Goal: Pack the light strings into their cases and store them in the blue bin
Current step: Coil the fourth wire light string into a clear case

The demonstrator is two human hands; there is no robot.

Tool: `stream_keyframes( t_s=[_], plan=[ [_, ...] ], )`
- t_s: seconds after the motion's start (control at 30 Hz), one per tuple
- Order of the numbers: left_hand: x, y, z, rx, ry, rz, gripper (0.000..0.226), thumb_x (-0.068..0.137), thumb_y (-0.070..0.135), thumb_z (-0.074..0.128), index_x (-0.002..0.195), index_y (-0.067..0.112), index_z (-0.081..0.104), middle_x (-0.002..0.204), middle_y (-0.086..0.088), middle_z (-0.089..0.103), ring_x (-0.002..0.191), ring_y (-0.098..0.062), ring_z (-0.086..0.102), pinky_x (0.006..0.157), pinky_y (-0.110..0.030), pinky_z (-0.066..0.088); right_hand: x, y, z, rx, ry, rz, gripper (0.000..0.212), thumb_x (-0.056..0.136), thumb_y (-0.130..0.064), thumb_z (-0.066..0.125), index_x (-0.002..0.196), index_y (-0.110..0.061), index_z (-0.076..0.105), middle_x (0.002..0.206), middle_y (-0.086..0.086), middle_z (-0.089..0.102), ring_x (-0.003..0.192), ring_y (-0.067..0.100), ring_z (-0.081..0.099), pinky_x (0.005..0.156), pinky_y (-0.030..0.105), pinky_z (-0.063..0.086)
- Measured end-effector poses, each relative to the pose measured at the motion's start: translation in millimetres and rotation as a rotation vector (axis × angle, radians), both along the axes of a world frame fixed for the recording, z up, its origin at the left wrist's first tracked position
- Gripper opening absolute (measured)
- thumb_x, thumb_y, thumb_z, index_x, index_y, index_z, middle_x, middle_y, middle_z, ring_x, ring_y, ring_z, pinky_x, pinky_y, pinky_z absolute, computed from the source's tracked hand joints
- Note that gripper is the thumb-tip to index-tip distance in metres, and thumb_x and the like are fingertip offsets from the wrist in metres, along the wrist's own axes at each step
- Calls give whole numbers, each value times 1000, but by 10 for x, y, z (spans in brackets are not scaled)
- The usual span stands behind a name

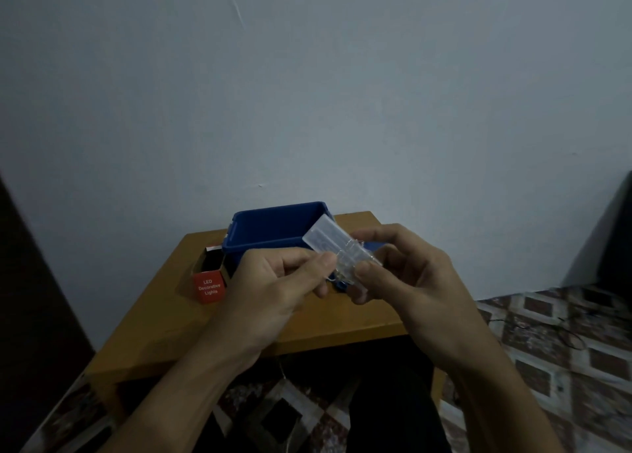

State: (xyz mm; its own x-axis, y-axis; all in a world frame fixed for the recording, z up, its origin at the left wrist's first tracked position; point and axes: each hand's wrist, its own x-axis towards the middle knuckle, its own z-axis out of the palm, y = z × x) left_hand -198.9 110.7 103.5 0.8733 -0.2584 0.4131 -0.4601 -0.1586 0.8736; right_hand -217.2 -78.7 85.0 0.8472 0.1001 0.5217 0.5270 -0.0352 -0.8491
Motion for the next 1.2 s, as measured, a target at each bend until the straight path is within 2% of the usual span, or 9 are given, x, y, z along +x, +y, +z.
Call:
stream_keyframes(
  t_s=[0.13, 0.2, 0.47, 0.53, 0.6, 0.7, 0.93, 1.1, 1.2],
  plan=[
    [-20, -4, 32, 12, 8, -23, 31, 90, 29, 64, 71, 7, 73, 52, 5, 57, 41, 2, 45, 47, -7, 37, -9, -4, 4, 11, 1, 19, 18, 96, -11, 63, 112, -19, 66, 79, 14, 71, 72, 26, 69, 72, 37, 60],
    [-32, -6, 50, 26, 11, -21, 24, 90, 25, 63, 72, 12, 73, 48, 11, 54, 40, 3, 46, 46, -6, 35, -8, 7, 4, 14, 3, 20, 18, 96, -10, 63, 111, -19, 66, 79, 14, 71, 72, 26, 69, 72, 37, 60],
    [-43, 15, 62, 67, 14, 34, 33, 91, 33, 63, 79, 5, 76, 55, 3, 59, 43, 2, 47, 48, -9, 36, 0, 44, -15, 20, -2, -25, 18, 97, -15, 63, 112, -22, 68, 81, 15, 71, 72, 26, 68, 74, 40, 60],
    [-60, 20, 65, 91, 62, 25, 34, 93, 36, 61, 78, 10, 77, 56, -12, 55, 43, -5, 38, 49, -19, 29, 8, 41, -20, 25, -4, -47, 18, 96, -15, 64, 112, -22, 69, 81, 13, 71, 72, 26, 68, 75, 43, 60],
    [-73, 18, 68, 74, 125, 22, 24, 95, 30, 60, 87, 17, 79, 71, -22, 66, 46, -11, 33, 48, -28, 25, 13, 28, -23, 38, 0, -56, 19, 96, -14, 64, 113, -21, 69, 83, 13, 72, 72, 25, 69, 74, 43, 60],
    [-98, 15, 67, 64, 162, 46, 18, 96, 21, 60, 96, 19, 78, 82, -6, 76, 46, -9, 38, 45, -22, 29, 13, 11, -20, 56, 2, -86, 18, 95, -15, 65, 111, -22, 70, 85, 12, 72, 74, 24, 69, 73, 39, 61],
    [-165, 95, 96, 91, 177, 44, 18, 91, 27, 65, 83, 18, 78, 62, -3, 64, 45, -8, 39, 43, -19, 29, 48, -84, -14, 97, -24, -133, 20, 95, -8, 64, 106, -23, 71, 78, 11, 68, 71, 20, 68, 70, 32, 59],
    [-233, 116, 182, 247, 6, 50, 20, 93, 31, 62, 83, 19, 75, 52, 4, 56, 44, 0, 45, 47, -13, 36, 57, -81, -28, 64, -16, -174, 21, 95, -10, 64, 104, -28, 70, 81, 9, 70, 73, 19, 69, 70, 30, 59],
    [-258, 135, 233, 291, -34, 31, 23, 93, 36, 60, 77, 21, 67, 50, -1, 48, 46, -10, 41, 48, -19, 34, 72, -67, -38, 42, -24, -196, 20, 95, -11, 65, 104, -28, 70, 81, 8, 70, 75, 21, 70, 69, 33, 60]
  ],
)
